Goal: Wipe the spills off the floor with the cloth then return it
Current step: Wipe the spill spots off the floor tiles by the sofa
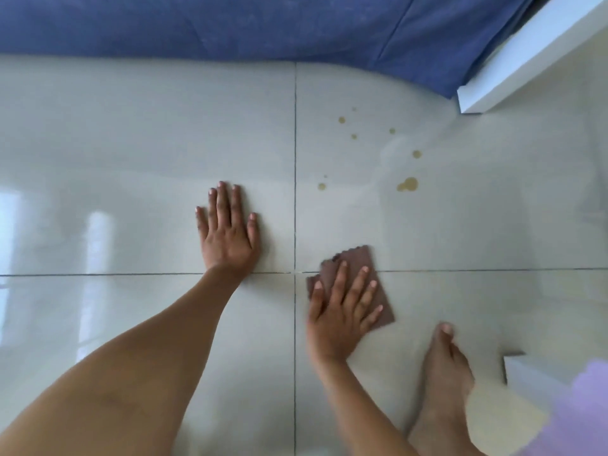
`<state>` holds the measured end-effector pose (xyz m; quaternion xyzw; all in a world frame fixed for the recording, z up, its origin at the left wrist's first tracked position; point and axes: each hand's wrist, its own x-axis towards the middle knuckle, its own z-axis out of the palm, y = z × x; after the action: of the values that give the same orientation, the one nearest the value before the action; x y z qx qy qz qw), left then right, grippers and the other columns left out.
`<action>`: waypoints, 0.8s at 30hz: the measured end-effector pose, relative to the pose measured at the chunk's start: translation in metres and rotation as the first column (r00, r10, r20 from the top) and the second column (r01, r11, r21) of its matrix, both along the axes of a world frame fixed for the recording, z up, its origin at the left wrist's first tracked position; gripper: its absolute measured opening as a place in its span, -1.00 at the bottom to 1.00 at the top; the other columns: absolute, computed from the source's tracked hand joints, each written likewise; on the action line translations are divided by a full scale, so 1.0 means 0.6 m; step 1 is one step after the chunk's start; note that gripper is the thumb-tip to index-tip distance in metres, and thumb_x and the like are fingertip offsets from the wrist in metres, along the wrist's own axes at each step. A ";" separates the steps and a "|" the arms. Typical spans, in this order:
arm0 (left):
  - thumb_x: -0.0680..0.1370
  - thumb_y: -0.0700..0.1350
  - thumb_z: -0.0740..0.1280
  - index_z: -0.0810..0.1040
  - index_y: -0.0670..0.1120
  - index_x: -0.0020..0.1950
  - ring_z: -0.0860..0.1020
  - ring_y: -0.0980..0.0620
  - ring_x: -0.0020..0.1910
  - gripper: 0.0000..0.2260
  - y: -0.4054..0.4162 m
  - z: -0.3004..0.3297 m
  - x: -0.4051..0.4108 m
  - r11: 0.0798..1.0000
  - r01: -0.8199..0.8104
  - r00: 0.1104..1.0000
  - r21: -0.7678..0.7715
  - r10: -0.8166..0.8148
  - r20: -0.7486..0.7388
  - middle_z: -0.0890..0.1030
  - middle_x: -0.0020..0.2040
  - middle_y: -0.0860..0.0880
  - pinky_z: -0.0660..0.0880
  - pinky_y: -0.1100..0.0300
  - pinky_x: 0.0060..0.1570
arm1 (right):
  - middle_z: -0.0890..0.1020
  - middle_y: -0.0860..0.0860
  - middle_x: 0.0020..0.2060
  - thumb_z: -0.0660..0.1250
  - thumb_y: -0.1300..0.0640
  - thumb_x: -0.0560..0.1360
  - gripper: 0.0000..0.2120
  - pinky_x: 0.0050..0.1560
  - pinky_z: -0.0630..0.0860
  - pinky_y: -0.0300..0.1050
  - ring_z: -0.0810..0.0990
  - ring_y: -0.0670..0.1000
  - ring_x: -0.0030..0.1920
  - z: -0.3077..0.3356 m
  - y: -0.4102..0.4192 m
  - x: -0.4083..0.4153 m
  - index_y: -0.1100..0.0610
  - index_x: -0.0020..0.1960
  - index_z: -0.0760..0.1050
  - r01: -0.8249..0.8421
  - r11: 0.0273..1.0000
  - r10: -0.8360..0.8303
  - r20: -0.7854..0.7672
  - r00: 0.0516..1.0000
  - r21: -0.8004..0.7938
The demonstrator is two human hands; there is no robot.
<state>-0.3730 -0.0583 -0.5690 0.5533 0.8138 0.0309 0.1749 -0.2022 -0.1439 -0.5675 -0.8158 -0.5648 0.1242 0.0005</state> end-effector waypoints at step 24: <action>0.57 0.09 -0.08 0.03 -0.06 0.58 -0.02 -0.06 0.59 -0.41 -0.001 -0.002 -0.001 0.998 -0.051 0.998 0.036 0.052 -0.043 0.02 0.60 -0.11 -0.17 -0.02 0.53 | -0.06 -0.07 0.58 -0.12 -0.13 0.62 -0.53 0.51 -0.20 0.14 -0.11 0.07 0.57 0.014 0.496 -0.019 -0.16 0.53 0.00 -0.435 0.899 0.427 -0.126 0.896 -0.046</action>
<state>-0.3736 -0.0591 -0.5705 0.5357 0.8308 0.0375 0.1463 -0.2137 0.1540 -0.5589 -0.6616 -0.7255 0.1877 -0.0248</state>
